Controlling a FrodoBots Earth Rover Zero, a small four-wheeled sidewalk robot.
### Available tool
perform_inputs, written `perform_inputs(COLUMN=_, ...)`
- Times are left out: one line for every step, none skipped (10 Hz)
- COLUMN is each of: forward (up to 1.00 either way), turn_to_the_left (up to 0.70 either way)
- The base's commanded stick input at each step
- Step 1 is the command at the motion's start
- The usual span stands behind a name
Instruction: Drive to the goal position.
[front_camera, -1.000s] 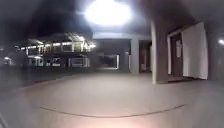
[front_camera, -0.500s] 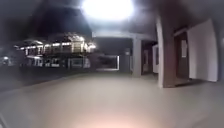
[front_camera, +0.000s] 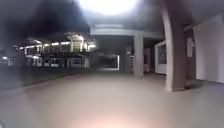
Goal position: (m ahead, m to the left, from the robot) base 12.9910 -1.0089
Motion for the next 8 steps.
perform_inputs(forward=1.00, turn_to_the_left=-0.04)
perform_inputs(forward=1.00, turn_to_the_left=-0.04)
perform_inputs(forward=1.00, turn_to_the_left=-0.04)
perform_inputs(forward=1.00, turn_to_the_left=-0.04)
perform_inputs(forward=1.00, turn_to_the_left=-0.04)
perform_inputs(forward=1.00, turn_to_the_left=-0.04)
perform_inputs(forward=1.00, turn_to_the_left=-0.04)
perform_inputs(forward=1.00, turn_to_the_left=-0.04)
